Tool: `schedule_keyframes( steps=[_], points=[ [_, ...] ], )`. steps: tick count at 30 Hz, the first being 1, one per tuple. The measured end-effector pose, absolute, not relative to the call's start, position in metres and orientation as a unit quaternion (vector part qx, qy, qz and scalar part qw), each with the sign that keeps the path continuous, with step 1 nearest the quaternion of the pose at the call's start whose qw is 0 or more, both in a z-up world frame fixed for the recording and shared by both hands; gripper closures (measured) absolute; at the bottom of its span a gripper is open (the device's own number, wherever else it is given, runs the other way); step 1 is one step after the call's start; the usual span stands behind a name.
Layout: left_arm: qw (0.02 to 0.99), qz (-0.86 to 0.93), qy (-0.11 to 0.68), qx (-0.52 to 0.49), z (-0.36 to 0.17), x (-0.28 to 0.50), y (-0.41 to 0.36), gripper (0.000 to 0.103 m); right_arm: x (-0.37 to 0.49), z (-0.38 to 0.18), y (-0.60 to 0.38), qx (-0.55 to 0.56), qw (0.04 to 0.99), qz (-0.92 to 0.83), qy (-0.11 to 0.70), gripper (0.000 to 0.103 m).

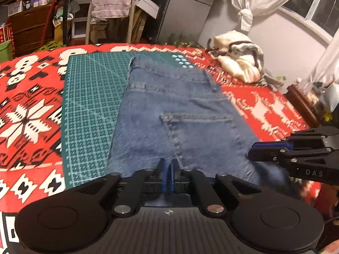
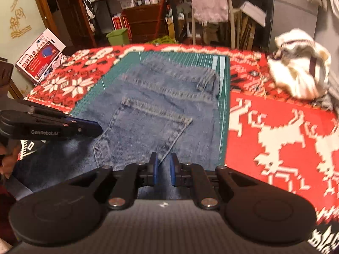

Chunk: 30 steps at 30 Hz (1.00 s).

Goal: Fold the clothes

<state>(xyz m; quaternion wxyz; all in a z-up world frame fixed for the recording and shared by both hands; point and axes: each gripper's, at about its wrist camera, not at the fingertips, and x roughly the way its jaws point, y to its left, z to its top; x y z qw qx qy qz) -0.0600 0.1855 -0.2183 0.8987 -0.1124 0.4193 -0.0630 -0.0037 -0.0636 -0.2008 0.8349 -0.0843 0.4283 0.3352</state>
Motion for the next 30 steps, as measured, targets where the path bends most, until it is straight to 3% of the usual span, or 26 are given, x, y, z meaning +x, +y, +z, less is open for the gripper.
schedule_keyframes(
  steps=[5, 7, 13, 19, 30],
  points=[
    [0.893, -0.053, 0.431, -0.117, -0.216, -0.080, 0.196, 0.100, -0.011, -0.200, -0.085, -0.082, 0.835, 0.326, 0.435, 0.096],
    [0.893, -0.050, 0.433, -0.113, -0.212, -0.089, 0.196, 0.100, -0.016, -0.194, -0.090, -0.086, 0.838, 0.323, 0.431, 0.090],
    [0.894, -0.092, 0.418, -0.128, -0.206, -0.094, 0.177, 0.098, -0.030, -0.187, -0.061, -0.101, 0.824, 0.378, 0.411, 0.090],
    [0.896, -0.114, 0.424, -0.062, -0.213, -0.090, 0.145, 0.098, -0.038, -0.193, -0.043, -0.123, 0.812, 0.401, 0.406, 0.091],
    [0.890, -0.095, 0.444, -0.048, -0.209, -0.127, 0.168, 0.096, -0.063, -0.190, -0.113, -0.144, 0.819, 0.359, 0.424, 0.092]
  ],
)
